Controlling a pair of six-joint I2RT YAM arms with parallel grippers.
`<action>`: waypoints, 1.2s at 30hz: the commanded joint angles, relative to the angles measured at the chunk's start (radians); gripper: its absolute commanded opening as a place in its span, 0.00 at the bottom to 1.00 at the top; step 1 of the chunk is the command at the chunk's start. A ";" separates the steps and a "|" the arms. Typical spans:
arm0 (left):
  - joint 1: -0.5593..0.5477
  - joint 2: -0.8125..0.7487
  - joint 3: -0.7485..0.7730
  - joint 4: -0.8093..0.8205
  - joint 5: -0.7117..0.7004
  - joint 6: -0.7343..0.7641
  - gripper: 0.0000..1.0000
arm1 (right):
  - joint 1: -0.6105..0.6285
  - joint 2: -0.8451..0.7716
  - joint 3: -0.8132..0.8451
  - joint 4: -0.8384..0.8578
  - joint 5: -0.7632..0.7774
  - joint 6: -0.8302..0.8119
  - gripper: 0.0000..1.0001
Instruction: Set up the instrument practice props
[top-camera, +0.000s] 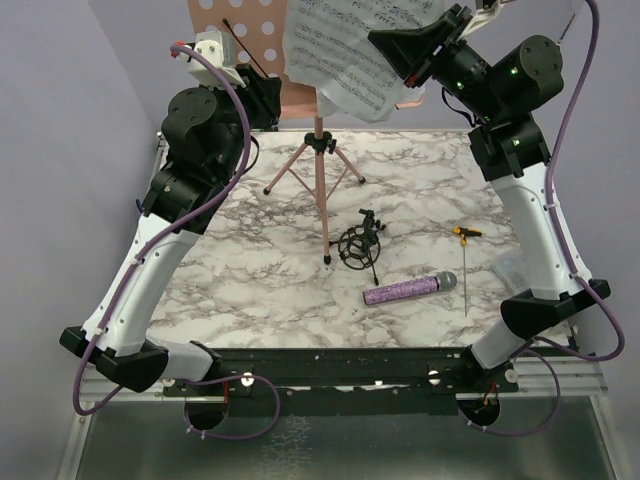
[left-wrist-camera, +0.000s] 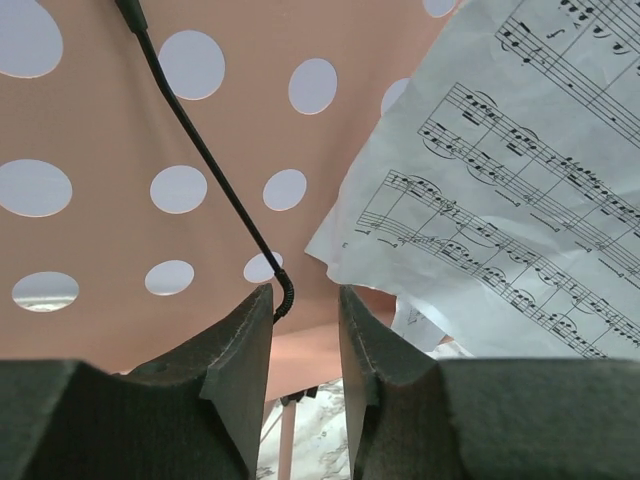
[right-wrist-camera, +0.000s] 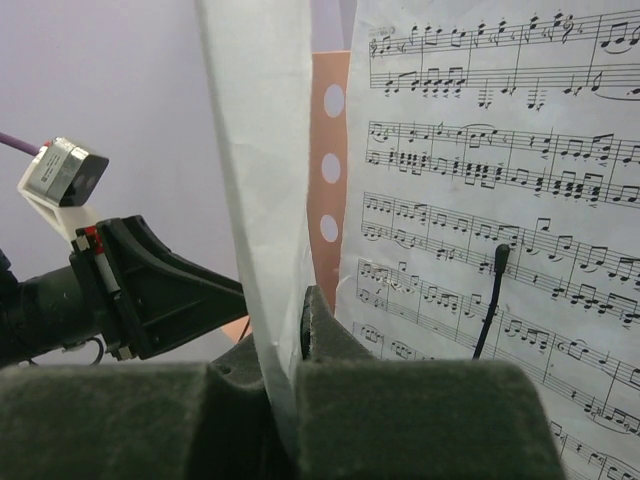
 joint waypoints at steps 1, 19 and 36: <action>0.006 -0.013 0.008 0.022 0.037 0.003 0.32 | 0.000 0.021 0.002 0.057 0.034 0.025 0.00; 0.006 -0.042 -0.039 0.044 0.079 0.037 0.08 | 0.000 0.098 0.040 0.129 -0.028 0.077 0.00; 0.006 -0.119 -0.121 0.118 0.113 0.045 0.36 | 0.000 0.112 0.021 0.165 -0.045 0.094 0.00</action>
